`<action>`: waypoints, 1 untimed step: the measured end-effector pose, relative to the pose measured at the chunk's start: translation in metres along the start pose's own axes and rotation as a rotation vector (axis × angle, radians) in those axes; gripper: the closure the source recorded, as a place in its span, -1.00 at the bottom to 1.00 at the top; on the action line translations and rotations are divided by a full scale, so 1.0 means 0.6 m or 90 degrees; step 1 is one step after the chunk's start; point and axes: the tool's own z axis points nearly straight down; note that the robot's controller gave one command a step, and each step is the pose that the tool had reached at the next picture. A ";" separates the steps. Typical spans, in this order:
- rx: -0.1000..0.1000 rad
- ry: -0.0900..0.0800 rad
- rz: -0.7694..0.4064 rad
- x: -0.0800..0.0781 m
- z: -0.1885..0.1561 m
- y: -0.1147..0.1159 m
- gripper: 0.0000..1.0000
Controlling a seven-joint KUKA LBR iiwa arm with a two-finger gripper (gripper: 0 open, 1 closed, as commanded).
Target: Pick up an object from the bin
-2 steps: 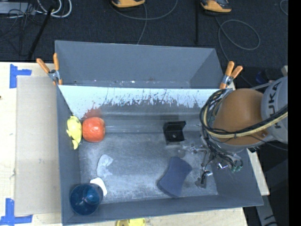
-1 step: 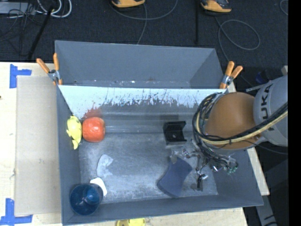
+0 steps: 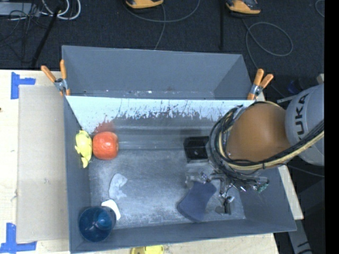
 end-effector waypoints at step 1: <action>0.000 0.000 -0.063 -0.013 0.082 0.020 -1.00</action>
Offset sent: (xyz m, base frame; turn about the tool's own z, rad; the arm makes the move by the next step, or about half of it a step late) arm 0.0043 0.0279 -0.0524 -0.4494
